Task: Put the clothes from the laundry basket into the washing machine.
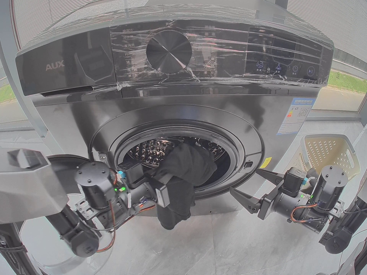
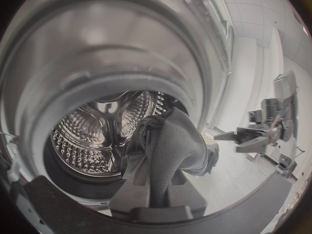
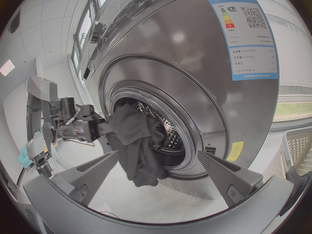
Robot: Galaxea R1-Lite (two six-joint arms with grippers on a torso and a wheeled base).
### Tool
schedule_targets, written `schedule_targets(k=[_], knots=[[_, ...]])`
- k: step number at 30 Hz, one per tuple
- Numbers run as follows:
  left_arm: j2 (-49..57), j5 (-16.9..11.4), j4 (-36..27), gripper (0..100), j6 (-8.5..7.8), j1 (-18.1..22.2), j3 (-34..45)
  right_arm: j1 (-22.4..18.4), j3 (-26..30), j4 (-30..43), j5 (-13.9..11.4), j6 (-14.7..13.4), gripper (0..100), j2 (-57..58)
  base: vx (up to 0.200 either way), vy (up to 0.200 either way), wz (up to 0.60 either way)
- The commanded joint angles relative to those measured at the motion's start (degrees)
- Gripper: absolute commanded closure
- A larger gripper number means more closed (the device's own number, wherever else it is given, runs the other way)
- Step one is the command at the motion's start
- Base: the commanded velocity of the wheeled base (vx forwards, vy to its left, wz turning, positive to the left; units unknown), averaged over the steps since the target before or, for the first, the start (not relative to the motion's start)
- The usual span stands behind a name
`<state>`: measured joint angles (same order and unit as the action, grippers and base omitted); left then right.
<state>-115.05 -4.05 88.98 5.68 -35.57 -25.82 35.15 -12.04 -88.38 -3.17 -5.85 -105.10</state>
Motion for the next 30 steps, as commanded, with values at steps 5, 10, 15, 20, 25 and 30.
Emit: schedule_targets(k=[5, 10, 15, 20, 25, 30], knots=[[-17.7, 4.5, -0.3, 100, 1.17, 2.9, -17.1, 0.9, 0.6, 0.0, 0.0, 0.1, 0, 0.0, 0.000, 0.000, 0.00], [-21.4, 4.5, -0.9, 100, 1.09, 3.9, -22.3, 0.8, 0.6, 0.0, 0.0, 0.1, 0, 0.1, 0.000, 0.000, 0.00], [-24.2, 4.5, -3.0, 100, 0.91, 4.2, -27.4, 0.7, 0.6, 0.0, -0.1, 0.1, 0, -0.3, 0.000, 0.000, 0.00], [-25.2, 4.2, -5.7, 100, 0.91, 4.0, -31.4, 0.7, 0.4, 0.0, -0.1, 0.1, 0, -0.3, 0.000, 0.000, 0.00], [-26.5, 4.5, -11.1, 100, 1.17, 4.1, -37.8, 0.8, 0.5, 0.0, -0.1, 0.1, 0, -0.3, 0.000, 0.000, 0.00], [-28.9, 5.1, -15.7, 100, 1.17, 4.1, -43.0, 0.8, 0.4, 0.0, -0.1, 0.1, 0, -0.3, 0.000, 0.000, 0.00]])
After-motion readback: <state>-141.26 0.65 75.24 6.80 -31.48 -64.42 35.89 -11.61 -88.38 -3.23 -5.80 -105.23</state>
